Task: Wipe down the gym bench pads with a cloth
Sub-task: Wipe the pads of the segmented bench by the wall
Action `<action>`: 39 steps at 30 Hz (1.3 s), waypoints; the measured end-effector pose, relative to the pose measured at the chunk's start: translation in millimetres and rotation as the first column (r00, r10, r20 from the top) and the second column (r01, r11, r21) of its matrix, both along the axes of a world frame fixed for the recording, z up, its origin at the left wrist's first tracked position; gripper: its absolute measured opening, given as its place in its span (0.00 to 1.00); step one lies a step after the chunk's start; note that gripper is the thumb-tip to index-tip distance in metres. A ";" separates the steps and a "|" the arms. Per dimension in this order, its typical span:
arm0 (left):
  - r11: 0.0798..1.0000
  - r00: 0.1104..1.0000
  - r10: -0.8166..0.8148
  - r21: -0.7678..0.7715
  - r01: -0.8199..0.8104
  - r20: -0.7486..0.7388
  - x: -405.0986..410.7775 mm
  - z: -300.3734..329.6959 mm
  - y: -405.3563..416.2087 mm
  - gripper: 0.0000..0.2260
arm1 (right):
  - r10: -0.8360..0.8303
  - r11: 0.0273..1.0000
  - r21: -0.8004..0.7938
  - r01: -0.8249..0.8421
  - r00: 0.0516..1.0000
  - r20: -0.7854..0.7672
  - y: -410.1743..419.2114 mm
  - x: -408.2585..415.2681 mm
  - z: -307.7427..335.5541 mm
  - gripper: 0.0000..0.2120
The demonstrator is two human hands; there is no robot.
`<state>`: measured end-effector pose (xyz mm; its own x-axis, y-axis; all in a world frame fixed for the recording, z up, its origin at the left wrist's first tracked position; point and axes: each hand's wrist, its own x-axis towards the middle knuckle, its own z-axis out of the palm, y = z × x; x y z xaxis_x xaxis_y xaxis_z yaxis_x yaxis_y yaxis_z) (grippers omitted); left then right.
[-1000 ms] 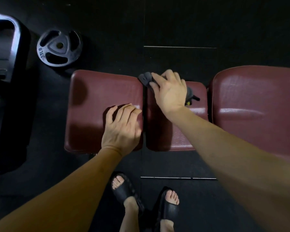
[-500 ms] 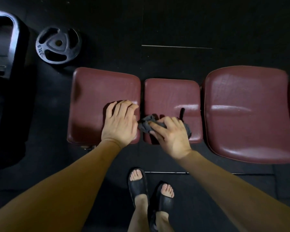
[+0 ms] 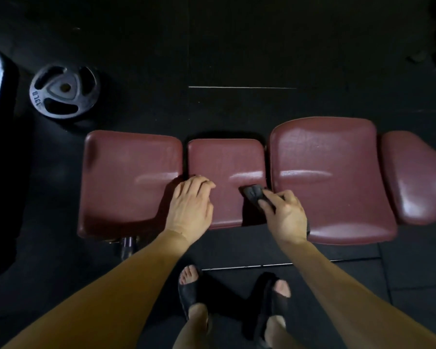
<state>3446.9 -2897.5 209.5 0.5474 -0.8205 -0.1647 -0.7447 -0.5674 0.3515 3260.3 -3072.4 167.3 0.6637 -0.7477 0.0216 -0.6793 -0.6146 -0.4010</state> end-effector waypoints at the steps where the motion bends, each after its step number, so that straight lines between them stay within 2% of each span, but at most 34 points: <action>1: 1.000 1.000 -0.006 -0.011 0.006 -0.010 -5.5 -0.7 -13.0 0.19 | -0.052 0.999 0.010 0.052 0.999 0.009 -13.0 0.3 2.7 0.14; 7: 0.999 0.999 -0.023 -0.034 0.022 -0.032 -32.6 -16.2 -100.1 0.20 | -0.090 0.995 -0.041 0.094 0.992 0.090 -104.5 3.1 12.4 0.14; 13: 0.998 0.999 0.040 -0.053 -0.039 0.030 -42.0 -40.0 -181.3 0.22 | -0.134 0.987 -0.068 0.145 0.980 0.146 -195.7 33.0 18.0 0.15; 16: 0.992 0.994 0.094 0.078 -0.097 0.049 -39.8 -57.5 -198.0 0.26 | -0.097 0.991 -0.072 0.112 0.978 0.184 -227.3 51.8 3.9 0.17; 19: 0.984 0.999 0.018 0.179 -0.026 0.044 -39.9 -71.1 -196.5 0.29 | 0.080 0.991 -0.113 -0.075 0.996 0.034 -236.3 55.3 -18.3 0.25; 21: 0.977 0.999 -0.002 0.215 -0.009 0.050 -39.8 -74.9 -196.7 0.30 | 0.132 0.983 -0.132 -0.129 0.991 0.010 -242.2 51.4 -26.2 0.25; 24: 0.949 0.996 -0.041 0.316 0.013 0.082 -37.4 -75.6 -199.9 0.31 | 0.065 0.983 -0.175 -0.058 0.997 0.037 -239.3 59.3 -28.0 0.22; 26: 0.930 0.998 -0.055 0.365 0.042 0.025 -33.4 -73.3 -203.7 0.32 | 0.029 0.984 -0.179 -0.022 0.999 0.036 -221.7 69.2 -28.7 0.21; 29: 0.919 0.998 -0.044 0.391 0.055 -0.037 -30.5 -71.8 -204.9 0.33 | 0.217 0.962 -0.184 -0.201 0.974 0.070 -197.0 77.2 -31.0 0.20; 31: 0.915 0.998 -0.054 0.399 0.062 -0.032 -30.7 -70.8 -204.6 0.33 | 0.397 0.899 -0.214 -0.382 0.918 0.031 -194.2 74.1 -34.2 0.19; 33: 0.898 0.997 -0.055 0.433 0.073 -0.053 -29.5 -68.5 -206.1 0.35 | 0.482 0.852 -0.242 -0.465 0.876 0.015 -206.7 68.7 -33.6 0.19; 36: 0.879 0.992 -0.045 0.468 0.094 -0.115 -27.1 -63.3 -209.2 0.32 | 0.414 0.883 -0.273 -0.381 0.907 0.071 -249.6 45.6 -34.5 0.17; 39: 0.887 0.990 -0.038 0.452 0.095 -0.134 -27.5 -62.2 -208.7 0.33 | 0.158 0.961 -0.247 -0.123 0.979 0.129 -293.9 6.7 -40.6 0.15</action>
